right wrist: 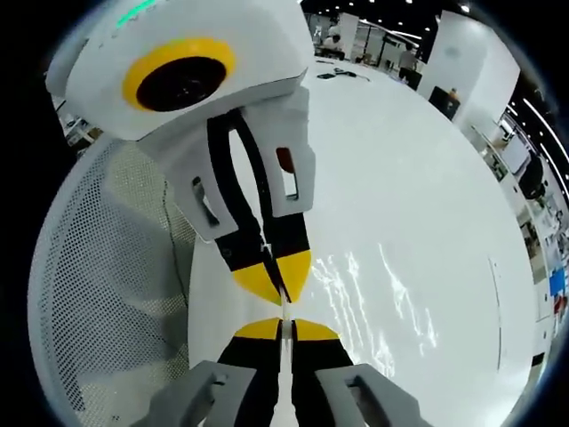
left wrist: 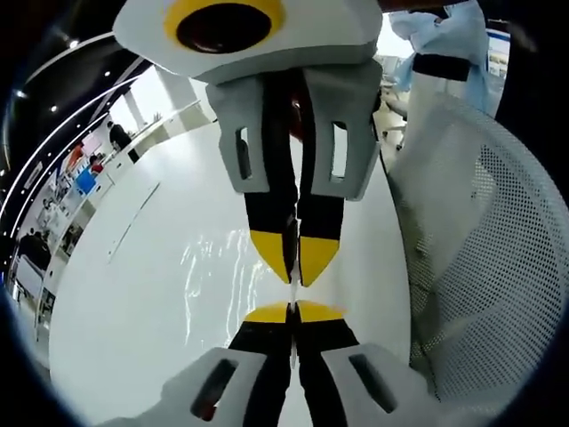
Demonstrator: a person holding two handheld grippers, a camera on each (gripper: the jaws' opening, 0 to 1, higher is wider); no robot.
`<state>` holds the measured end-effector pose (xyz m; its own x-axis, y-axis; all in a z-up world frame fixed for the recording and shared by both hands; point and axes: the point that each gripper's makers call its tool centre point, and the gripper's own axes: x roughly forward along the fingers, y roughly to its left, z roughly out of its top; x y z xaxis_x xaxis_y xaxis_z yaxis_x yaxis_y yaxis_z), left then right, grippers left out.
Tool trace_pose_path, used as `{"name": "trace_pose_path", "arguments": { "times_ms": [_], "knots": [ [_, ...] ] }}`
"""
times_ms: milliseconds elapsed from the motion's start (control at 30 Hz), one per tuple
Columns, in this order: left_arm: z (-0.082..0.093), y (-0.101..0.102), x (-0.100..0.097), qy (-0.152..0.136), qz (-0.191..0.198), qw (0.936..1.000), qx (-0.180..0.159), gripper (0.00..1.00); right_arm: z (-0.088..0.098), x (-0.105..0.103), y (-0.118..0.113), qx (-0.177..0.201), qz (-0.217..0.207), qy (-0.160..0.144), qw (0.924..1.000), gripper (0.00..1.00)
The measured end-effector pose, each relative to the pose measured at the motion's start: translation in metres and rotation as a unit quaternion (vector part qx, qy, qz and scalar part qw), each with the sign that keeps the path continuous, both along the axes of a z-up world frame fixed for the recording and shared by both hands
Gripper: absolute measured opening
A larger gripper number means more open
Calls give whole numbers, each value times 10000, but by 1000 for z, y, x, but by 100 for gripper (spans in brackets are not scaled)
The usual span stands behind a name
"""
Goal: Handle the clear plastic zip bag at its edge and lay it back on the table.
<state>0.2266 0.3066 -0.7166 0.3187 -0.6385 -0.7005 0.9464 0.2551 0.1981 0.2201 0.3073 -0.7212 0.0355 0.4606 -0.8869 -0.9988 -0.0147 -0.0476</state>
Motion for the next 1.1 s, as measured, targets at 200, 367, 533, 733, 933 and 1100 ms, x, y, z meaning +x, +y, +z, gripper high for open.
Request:
{"name": "trace_pose_path", "arguments": {
  "times_ms": [200,367,533,733,933,1100],
  "knots": [
    [0,0,-2,80,39,10000,-18,0,0,-1,0,8,41,-8,10000,0],
    [0,2,-3,91,47,9999,14,0,0,-1,-3,-13,29,0,10000,0],
    [-2,5,-1,100,76,9999,31,0,-2,1,-8,-51,15,-15,10000,0],
    [-1,7,-2,150,139,9998,29,0,-3,4,-17,-72,-75,9,9999,0],
    [-4,9,1,168,145,9997,35,0,-3,4,-20,-116,-80,-36,9999,0],
    [-3,8,0,171,147,9997,32,0,-3,4,-24,-114,-120,-32,9999,0]
  ]
}}
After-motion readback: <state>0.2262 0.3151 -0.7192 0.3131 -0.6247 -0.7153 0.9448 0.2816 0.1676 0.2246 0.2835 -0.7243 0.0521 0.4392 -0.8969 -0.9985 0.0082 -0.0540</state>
